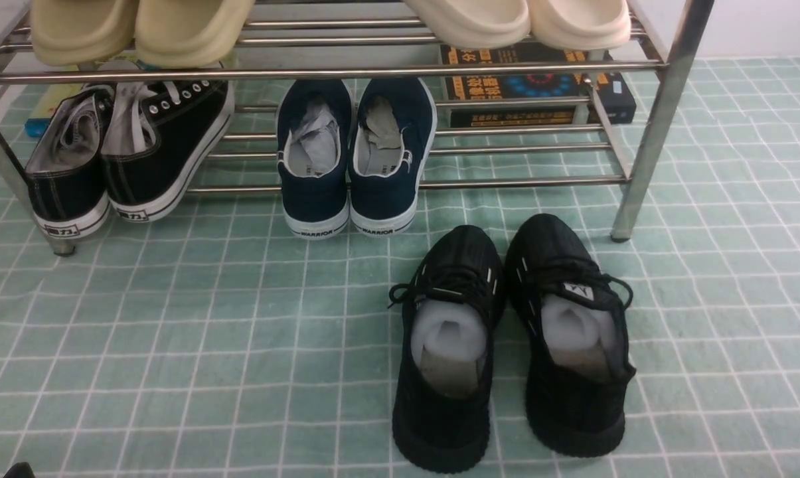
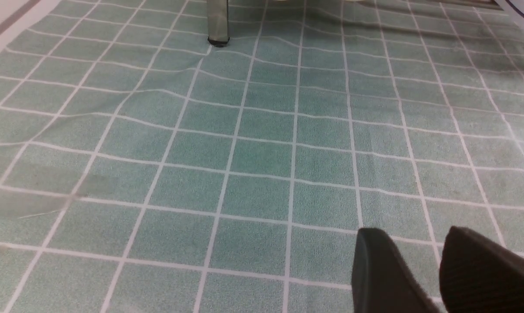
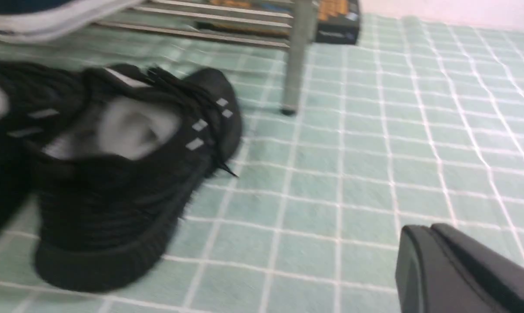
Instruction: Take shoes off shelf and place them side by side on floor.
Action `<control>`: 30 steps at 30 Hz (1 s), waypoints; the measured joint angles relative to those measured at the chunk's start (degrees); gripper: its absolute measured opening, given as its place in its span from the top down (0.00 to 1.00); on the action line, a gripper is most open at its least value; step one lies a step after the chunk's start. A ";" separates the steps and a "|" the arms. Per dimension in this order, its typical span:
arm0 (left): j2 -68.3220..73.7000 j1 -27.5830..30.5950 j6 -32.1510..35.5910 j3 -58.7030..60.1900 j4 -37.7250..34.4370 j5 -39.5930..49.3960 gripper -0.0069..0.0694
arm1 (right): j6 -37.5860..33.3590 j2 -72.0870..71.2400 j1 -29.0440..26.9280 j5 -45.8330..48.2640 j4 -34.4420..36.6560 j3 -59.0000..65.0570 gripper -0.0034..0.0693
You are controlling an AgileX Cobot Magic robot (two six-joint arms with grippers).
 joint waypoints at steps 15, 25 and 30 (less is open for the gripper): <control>0.00 0.00 0.00 0.00 0.00 0.00 0.59 | 0.56 -1.74 -5.39 6.66 0.47 0.47 0.88; 0.00 0.00 0.00 0.00 0.00 0.00 0.59 | 0.56 -1.74 -5.39 6.65 0.47 0.47 0.85; 0.00 0.00 0.00 0.00 0.00 0.00 0.59 | 0.56 -1.74 -5.39 6.65 0.47 0.47 0.85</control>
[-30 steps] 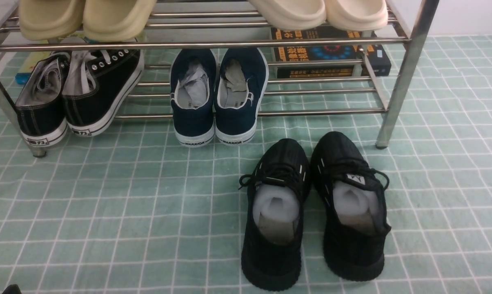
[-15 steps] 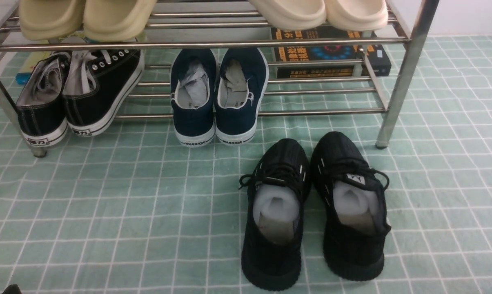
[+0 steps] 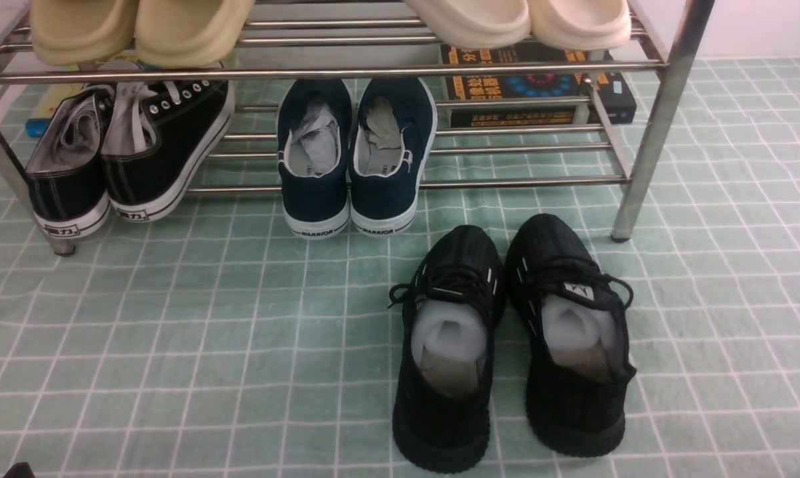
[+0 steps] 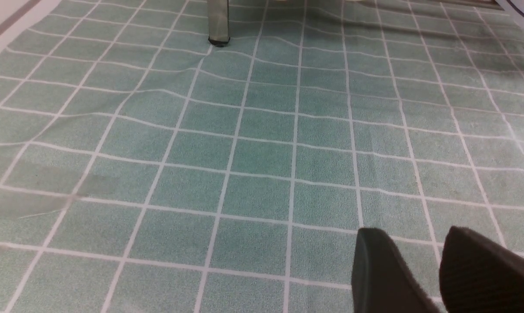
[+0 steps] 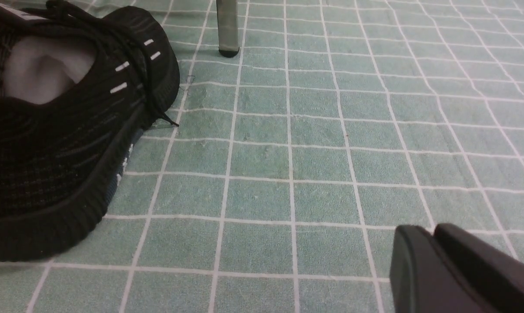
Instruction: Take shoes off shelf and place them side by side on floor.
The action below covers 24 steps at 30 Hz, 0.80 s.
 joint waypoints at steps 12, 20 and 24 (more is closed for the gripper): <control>0.00 0.00 0.00 0.00 0.00 0.00 0.59 | 0.00 0.00 0.00 0.00 0.00 0.00 0.83; 0.00 0.00 0.00 0.00 0.05 0.00 0.59 | 0.00 0.00 0.00 0.00 0.00 0.00 0.83; 0.00 0.00 0.00 0.00 0.05 0.00 0.59 | 0.00 0.00 0.00 0.00 0.00 0.00 0.82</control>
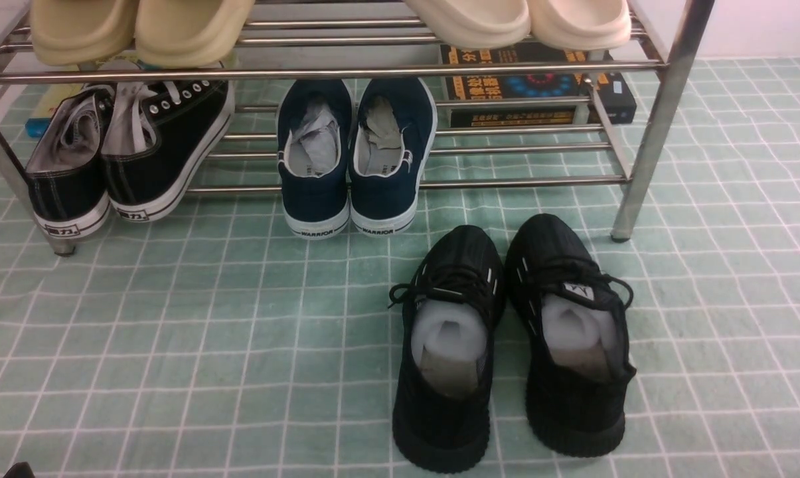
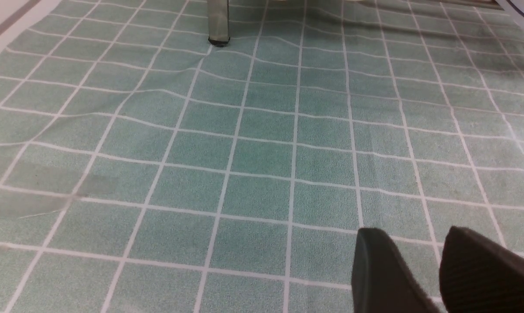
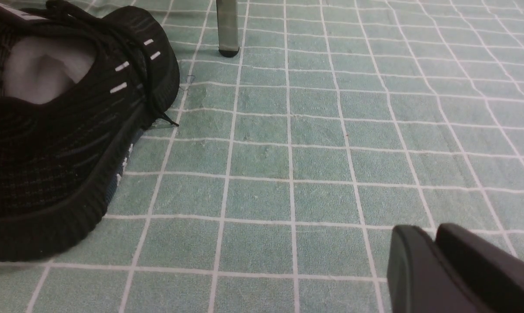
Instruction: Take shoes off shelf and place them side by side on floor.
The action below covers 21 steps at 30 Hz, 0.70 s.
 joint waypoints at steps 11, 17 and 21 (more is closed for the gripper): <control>0.00 0.00 0.00 0.00 0.00 0.00 0.59 | 0.00 0.00 0.00 0.00 0.00 0.00 0.80; 0.00 0.00 0.00 0.00 0.00 0.00 0.59 | 0.00 0.00 0.00 0.00 0.00 0.00 0.80; 0.00 0.00 0.00 0.00 0.00 0.00 0.59 | 0.00 0.00 0.00 0.00 0.00 0.00 0.79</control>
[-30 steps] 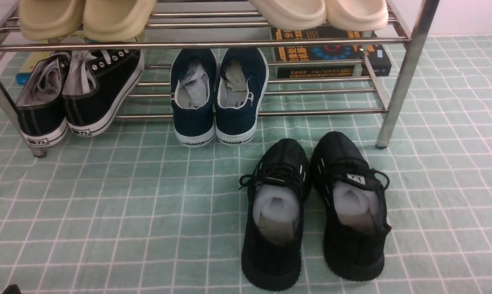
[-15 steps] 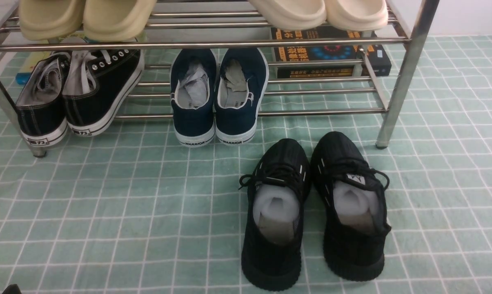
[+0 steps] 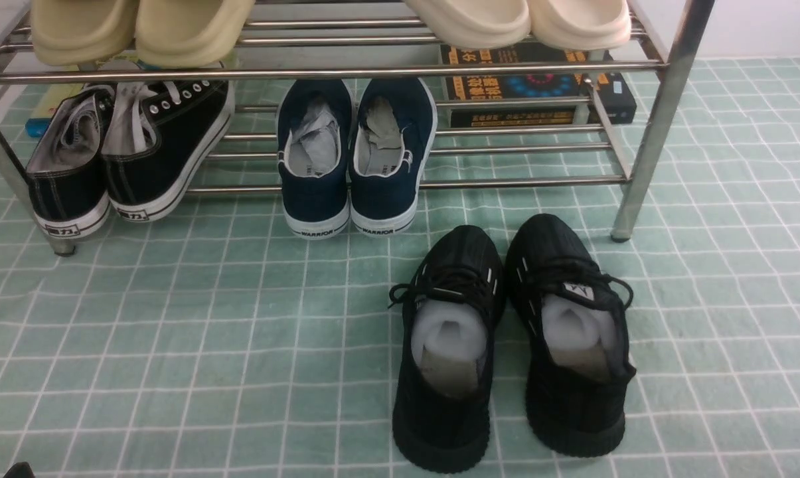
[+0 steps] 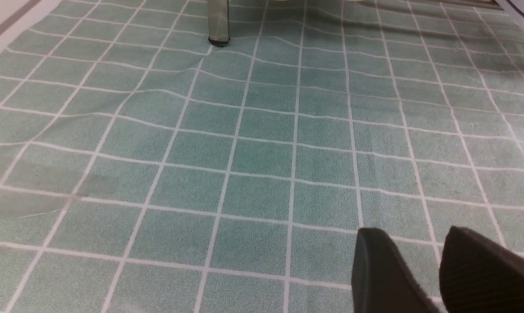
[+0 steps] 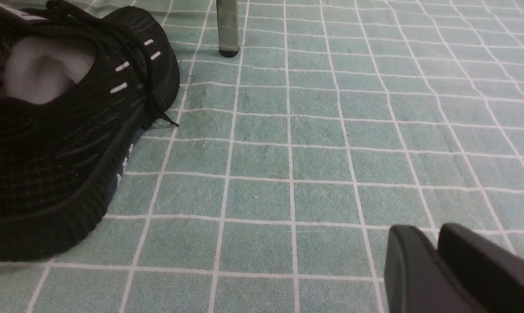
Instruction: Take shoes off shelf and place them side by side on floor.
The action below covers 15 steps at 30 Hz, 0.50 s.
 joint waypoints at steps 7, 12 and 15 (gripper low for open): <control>0.00 0.00 0.00 0.00 0.00 0.00 0.59 | 0.00 0.00 0.00 0.00 0.00 0.00 0.78; 0.00 0.00 0.00 0.00 0.00 0.00 0.59 | 0.00 0.00 0.00 0.00 0.00 0.00 0.77; 0.00 0.00 0.00 0.00 0.00 0.00 0.59 | 0.00 0.00 0.00 0.00 0.00 0.00 0.77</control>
